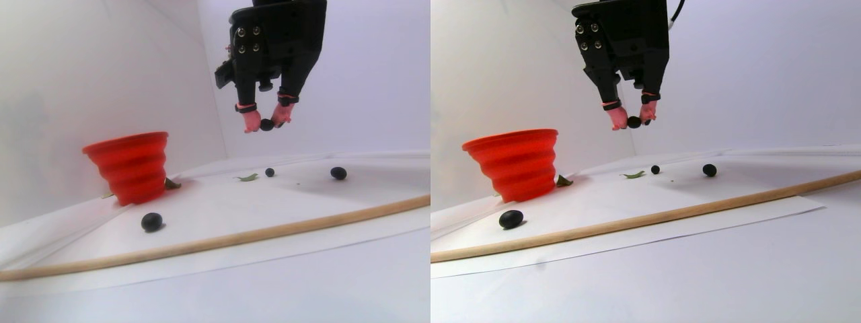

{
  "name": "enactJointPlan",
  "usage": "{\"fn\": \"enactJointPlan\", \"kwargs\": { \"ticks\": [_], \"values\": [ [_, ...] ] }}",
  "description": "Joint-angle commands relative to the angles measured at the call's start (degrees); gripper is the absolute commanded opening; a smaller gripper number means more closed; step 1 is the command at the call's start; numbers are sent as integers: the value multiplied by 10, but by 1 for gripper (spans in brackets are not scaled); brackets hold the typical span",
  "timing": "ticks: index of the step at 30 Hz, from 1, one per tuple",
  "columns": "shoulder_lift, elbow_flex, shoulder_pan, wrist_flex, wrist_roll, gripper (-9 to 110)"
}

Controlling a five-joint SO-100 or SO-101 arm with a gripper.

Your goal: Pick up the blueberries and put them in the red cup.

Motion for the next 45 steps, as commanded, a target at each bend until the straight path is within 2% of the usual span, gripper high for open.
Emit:
{"fn": "enactJointPlan", "kwargs": {
  "ticks": [1, 18, 33, 45],
  "values": [
    [59, -5, -30, 2, -3, 12],
    [102, -7, -141, 2, -10, 12],
    [78, -58, -231, -3, -4, 12],
    [28, -82, -280, -55, -18, 12]
  ]
}}
